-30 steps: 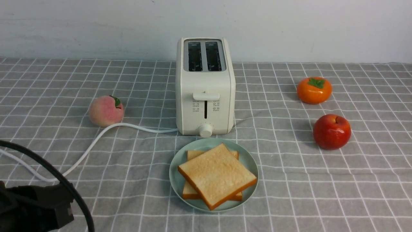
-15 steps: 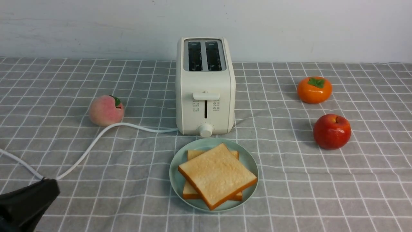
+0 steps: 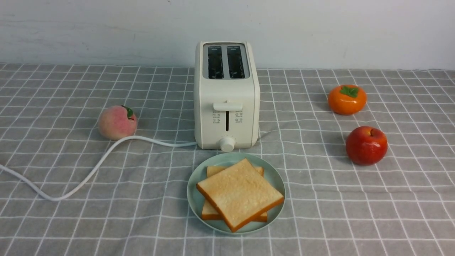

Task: Take toasted bread from bread machine on grey coffee table place on plate.

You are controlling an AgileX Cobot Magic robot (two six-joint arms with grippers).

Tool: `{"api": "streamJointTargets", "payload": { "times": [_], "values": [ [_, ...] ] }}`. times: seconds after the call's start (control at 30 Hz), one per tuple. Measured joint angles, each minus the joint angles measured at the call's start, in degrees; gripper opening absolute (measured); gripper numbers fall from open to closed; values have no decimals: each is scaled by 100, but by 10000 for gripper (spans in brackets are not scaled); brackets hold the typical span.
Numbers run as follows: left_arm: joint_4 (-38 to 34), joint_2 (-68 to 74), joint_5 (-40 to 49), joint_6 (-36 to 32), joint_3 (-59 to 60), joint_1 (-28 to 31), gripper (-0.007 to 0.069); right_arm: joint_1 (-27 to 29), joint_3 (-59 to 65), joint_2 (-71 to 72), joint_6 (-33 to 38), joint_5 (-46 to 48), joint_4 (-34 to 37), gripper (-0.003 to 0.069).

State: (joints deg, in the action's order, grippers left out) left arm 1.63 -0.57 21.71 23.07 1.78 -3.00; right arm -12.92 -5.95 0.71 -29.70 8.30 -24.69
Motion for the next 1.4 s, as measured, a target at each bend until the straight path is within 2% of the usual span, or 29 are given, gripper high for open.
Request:
{"api": "streamJointTargets", "payload": {
  "times": [0.97, 1.03, 1.07, 1.17, 1.2, 1.23, 1.4],
  "values": [
    [0, 0, 26, 0, 0, 0, 36, 0, 6, 0, 5, -47, 41, 73],
    [0, 0, 26, 0, 0, 0, 37, 0, 34, 0, 180, -196, 349, 76],
    [0, 0, 26, 0, 0, 0, 38, 0, 33, 0, 573, -223, 988, 78],
    [0, 0, 33, 0, 0, 0, 39, 0, 40, 0, 1565, -75, 2038, 83],
    [0, 0, 33, 0, 0, 0, 39, 0, 40, 0, 1565, -62, 2101, 83],
    [0, 0, 37, 0, 0, 0, 41, 0, 40, 0, 2072, 44, 2546, 86],
    [0, 0, 44, 0, 0, 0, 50, 0, 76, 0, 2638, 497, 2852, 90]
  ]
}}
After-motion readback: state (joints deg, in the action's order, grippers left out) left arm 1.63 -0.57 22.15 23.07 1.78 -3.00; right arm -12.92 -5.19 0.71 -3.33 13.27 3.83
